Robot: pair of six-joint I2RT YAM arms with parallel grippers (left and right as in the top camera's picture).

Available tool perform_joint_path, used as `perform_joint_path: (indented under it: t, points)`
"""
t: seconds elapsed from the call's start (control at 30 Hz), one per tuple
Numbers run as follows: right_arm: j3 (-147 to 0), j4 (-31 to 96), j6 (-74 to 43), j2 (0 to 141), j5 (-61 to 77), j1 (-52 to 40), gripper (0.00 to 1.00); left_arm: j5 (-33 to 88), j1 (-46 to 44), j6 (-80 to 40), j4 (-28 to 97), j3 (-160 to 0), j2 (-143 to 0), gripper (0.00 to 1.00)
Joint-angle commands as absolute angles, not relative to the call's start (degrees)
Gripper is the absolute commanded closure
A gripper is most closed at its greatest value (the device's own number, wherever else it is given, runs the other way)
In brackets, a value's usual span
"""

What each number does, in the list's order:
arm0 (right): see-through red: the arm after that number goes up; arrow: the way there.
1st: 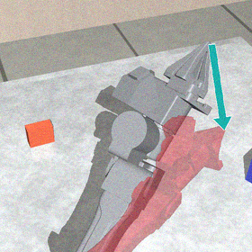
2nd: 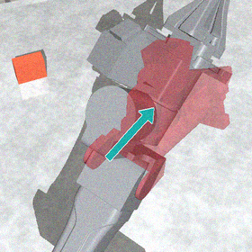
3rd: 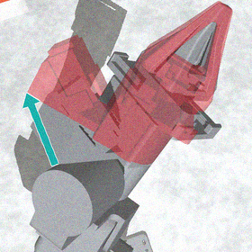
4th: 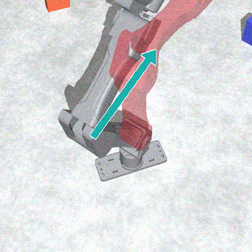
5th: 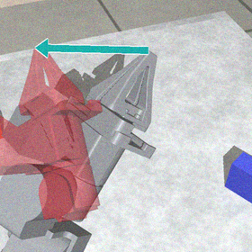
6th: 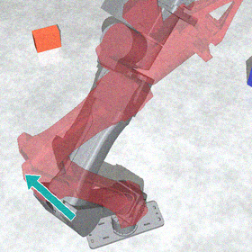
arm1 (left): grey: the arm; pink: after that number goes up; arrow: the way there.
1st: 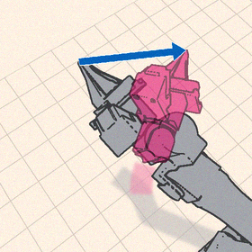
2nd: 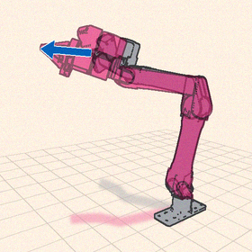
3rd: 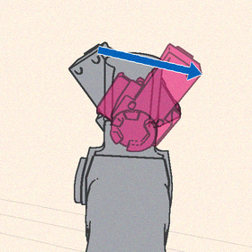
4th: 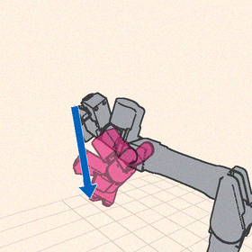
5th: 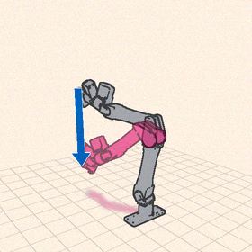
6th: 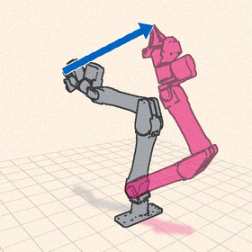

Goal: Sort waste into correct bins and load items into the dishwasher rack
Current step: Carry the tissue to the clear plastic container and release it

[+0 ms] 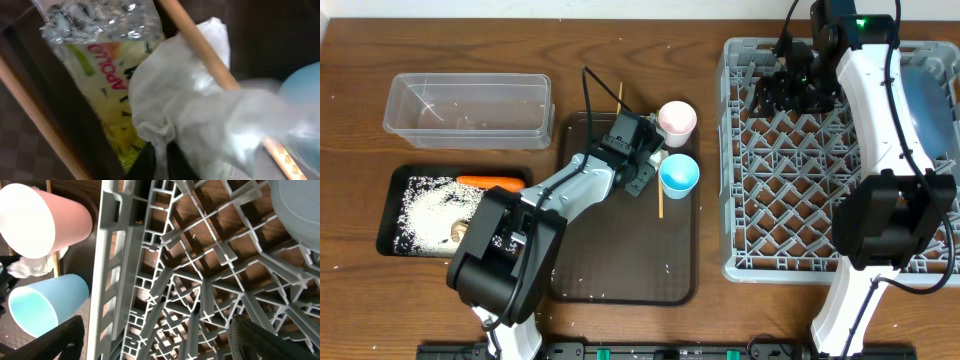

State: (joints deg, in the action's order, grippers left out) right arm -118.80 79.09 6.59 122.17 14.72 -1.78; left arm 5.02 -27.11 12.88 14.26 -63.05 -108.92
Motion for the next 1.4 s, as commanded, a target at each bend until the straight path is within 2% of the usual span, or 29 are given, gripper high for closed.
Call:
perform_joint_path:
  t: [0.0,0.3,0.57,0.93,1.1,1.13,1.17,1.2,1.23,1.27,1.3,1.37]
  points:
    - [-119.13,79.29,7.4,120.22,14.76,-2.31,0.13,4.23,-27.07,11.53,14.24,-63.68,-108.73,0.94]
    - [-119.13,79.35,7.4,120.22,14.76,-2.31,0.13,1.45,-24.75,4.1,18.55,-64.51,-95.04,0.94]
    - [-119.13,79.5,7.38,120.22,14.79,-2.33,0.13,-0.01,-19.27,3.75,18.44,-64.53,-81.91,0.94]
    - [-119.13,79.59,7.38,120.22,14.81,-2.33,0.13,-4.12,-1.63,2.55,6.85,-64.51,-91.26,0.94]
    - [-119.13,79.59,7.38,120.22,14.81,-2.33,0.13,-4.1,3.31,2.22,2.0,-64.51,-96.75,0.94]
    - [-119.13,79.61,7.38,120.22,14.81,-2.33,0.13,-4.1,3.79,2.24,1.83,-64.51,-97.51,0.89]
    - [-119.13,79.59,7.38,120.22,14.81,-2.33,0.13,-4.1,4.19,2.24,1.89,-64.51,-98.13,0.76]
    - [-119.13,79.61,7.38,120.22,14.81,-2.33,0.13,-4.08,4.34,2.24,2.37,-64.51,-98.52,0.56]
    - [-119.13,79.59,7.38,120.22,14.81,-2.33,0.13,-4.08,4.34,2.24,2.94,-64.51,-98.54,0.29]
    - [-119.13,79.57,7.38,120.22,14.81,-2.33,0.13,-4.08,4.32,2.24,3.4,-64.51,-98.5,0.16]
    - [-119.13,79.55,7.38,120.22,14.81,-2.33,0.13,-4.05,4.14,2.24,3.6,-64.51,-98.3,0.07]
    - [-119.13,79.53,7.38,120.22,14.81,-2.33,0.13,-3.64,3.7,2.24,3.79,-64.51,-97.54,0.02]
